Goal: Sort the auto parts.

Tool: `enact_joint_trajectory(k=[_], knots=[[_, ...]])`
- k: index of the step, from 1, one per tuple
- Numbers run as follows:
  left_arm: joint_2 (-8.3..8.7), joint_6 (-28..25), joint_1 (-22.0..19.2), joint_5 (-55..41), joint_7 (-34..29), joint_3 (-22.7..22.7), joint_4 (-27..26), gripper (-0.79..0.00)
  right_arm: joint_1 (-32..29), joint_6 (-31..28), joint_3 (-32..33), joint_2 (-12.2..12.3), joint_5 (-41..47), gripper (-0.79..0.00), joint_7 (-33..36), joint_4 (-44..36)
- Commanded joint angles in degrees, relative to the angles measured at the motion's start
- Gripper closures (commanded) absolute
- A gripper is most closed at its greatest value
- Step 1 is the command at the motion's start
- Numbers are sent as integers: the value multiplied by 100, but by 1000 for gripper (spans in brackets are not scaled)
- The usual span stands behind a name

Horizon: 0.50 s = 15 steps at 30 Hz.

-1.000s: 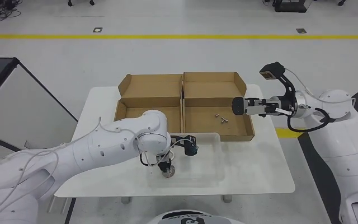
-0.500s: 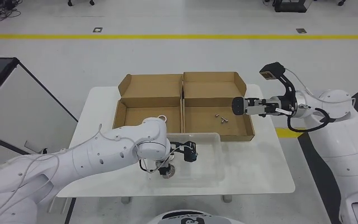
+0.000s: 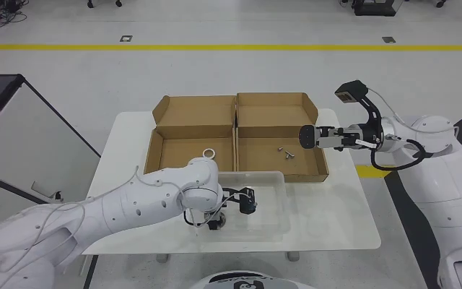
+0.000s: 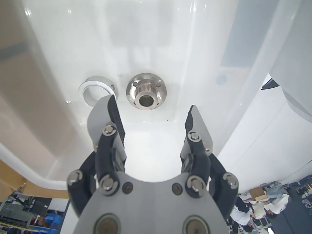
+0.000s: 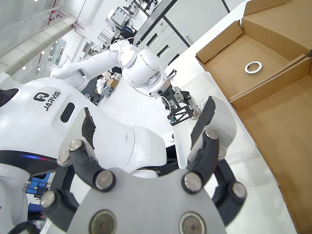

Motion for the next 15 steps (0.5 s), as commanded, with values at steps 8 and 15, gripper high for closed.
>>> enact_joint_trajectory(k=[8, 15], knots=[[-85, 34, 120, 91, -34, 0, 174, -557, 0, 0, 0, 0, 0, -785, 0, 0], [-134, 42, 167, 132, -43, 0, 266, -446, 0, 0, 0, 0, 0, -785, 0, 0]])
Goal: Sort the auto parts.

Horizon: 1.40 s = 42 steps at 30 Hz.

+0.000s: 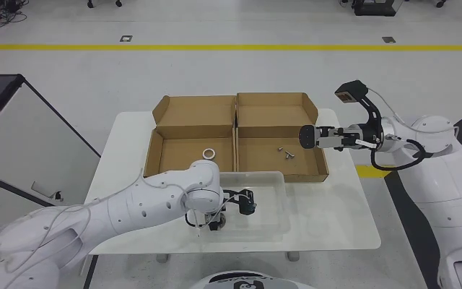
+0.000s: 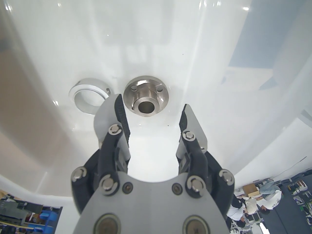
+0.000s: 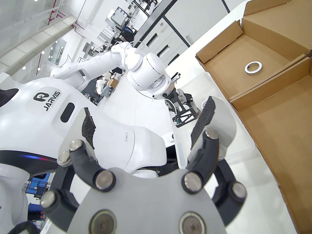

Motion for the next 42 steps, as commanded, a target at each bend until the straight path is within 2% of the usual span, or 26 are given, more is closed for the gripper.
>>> enact_joint_trajectory(k=[1, 5, 11, 14, 18, 26, 31, 42], knots=[[-12, -2, 6, 12, 2, 0, 16, -434, 0, 0, 0, 0, 0, -785, 0, 0], [-36, 5, 25, 22, -5, 0, 40, -391, 0, 0, 0, 0, 0, -785, 0, 0], [-69, 40, 42, 57, -40, 0, 68, -394, 0, 0, 0, 0, 0, -785, 0, 0], [-80, 48, 39, 64, -48, 0, 86, -416, 0, 0, 0, 0, 0, -785, 0, 0], [-93, 39, 40, 61, -39, 0, 121, -505, 0, 0, 0, 0, 0, -785, 0, 0], [-115, 63, 54, 90, -63, 0, 190, -493, 0, 0, 0, 0, 0, -785, 0, 0], [-133, 62, 85, 113, -62, 0, 240, -446, 0, 0, 0, 0, 0, -785, 0, 0], [-144, 57, 49, 157, -57, 0, 270, -456, 0, 0, 0, 0, 0, -785, 0, 0]])
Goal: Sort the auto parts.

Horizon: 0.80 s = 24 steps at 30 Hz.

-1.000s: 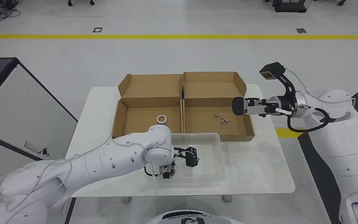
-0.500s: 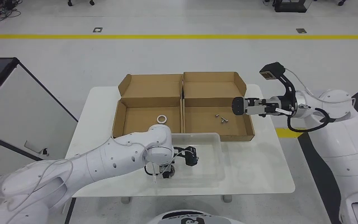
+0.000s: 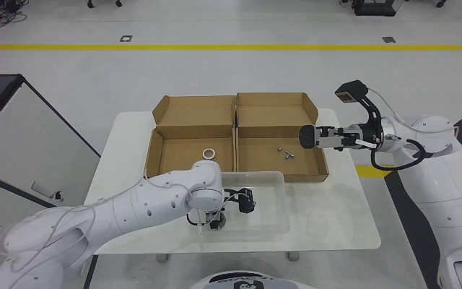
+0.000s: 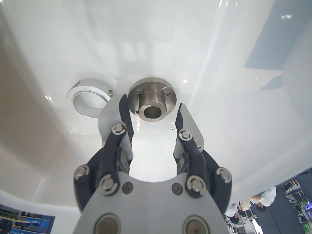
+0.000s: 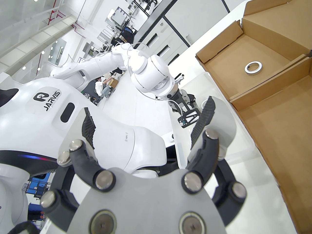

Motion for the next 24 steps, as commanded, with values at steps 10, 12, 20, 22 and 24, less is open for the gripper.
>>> enact_joint_trajectory(k=[10, 12, 20, 22, 24], knots=[[7, -25, 23, 27, 25, 0, 48, -388, 0, 0, 0, 0, 0, -785, 0, 0], [0, -31, 35, 47, 31, 0, 61, -388, 0, 0, 0, 0, 0, -785, 0, 0], [-17, -29, 19, 59, 29, 0, 89, -379, 0, 0, 0, 0, 0, -785, 0, 0], [-19, -29, 18, 60, 29, 0, 89, -379, 0, 0, 0, 0, 0, -785, 0, 0], [-21, -37, 33, 51, 37, 0, 94, -379, 0, 0, 0, 0, 0, -785, 0, 0]])
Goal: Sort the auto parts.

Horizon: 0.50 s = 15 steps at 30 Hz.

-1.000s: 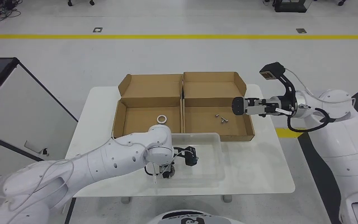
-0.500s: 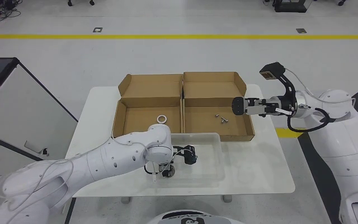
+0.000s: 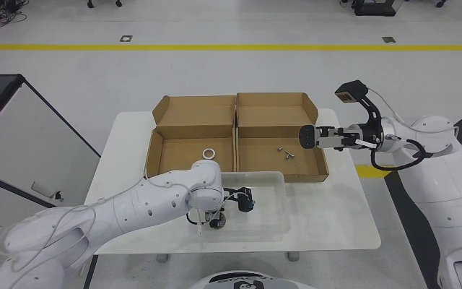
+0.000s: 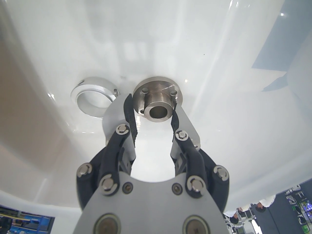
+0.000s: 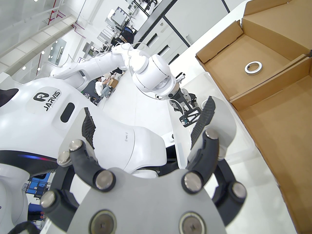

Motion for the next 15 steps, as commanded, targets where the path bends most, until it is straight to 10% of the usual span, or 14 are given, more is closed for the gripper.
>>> enact_joint_trajectory(k=[1, 15], knots=[[-3, -13, 20, -11, 14, 0, 17, -376, 0, 0, 0, 0, 0, -785, 0, 0], [-56, -37, 41, 41, 37, 0, 43, -348, 0, 0, 0, 0, 0, -785, 0, 0]])
